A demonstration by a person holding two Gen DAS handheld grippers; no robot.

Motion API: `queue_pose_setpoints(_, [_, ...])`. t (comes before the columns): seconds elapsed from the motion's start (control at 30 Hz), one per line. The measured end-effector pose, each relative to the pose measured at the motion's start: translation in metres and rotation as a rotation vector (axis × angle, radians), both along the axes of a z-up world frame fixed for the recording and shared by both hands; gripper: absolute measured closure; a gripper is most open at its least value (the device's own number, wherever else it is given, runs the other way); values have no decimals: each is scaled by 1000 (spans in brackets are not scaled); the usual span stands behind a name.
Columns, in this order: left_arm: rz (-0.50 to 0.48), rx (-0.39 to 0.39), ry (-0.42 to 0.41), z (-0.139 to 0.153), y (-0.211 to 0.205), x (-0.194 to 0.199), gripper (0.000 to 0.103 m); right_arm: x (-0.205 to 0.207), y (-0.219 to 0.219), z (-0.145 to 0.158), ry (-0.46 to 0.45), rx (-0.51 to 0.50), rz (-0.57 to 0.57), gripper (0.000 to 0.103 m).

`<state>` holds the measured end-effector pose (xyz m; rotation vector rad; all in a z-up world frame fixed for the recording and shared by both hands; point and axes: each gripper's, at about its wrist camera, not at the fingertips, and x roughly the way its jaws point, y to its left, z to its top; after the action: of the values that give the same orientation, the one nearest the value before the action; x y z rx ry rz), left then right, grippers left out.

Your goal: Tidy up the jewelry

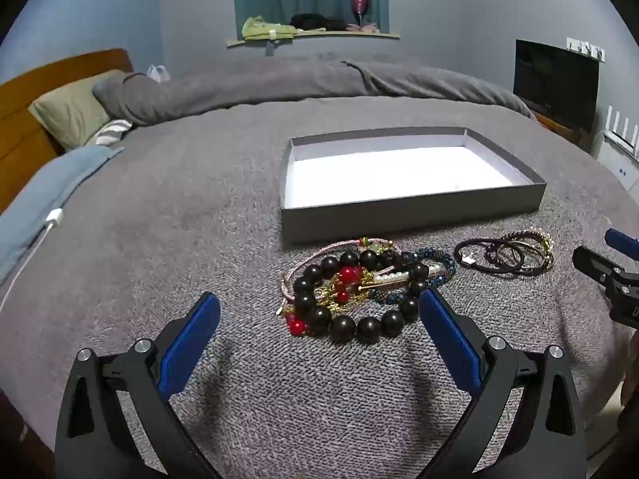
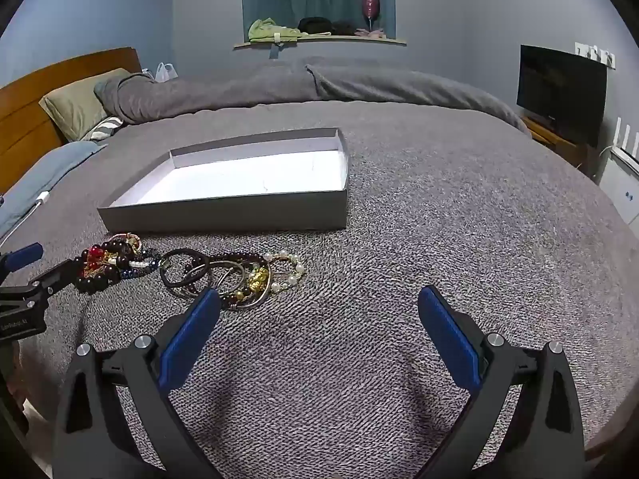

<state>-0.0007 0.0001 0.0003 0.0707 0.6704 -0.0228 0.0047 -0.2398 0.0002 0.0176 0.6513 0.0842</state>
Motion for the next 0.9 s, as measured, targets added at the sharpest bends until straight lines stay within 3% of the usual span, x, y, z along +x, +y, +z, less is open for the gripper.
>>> queue_pose_setpoints(0.9, [-9, 7, 17, -6, 3, 3, 4, -4, 0, -1, -16, -2, 0, 5])
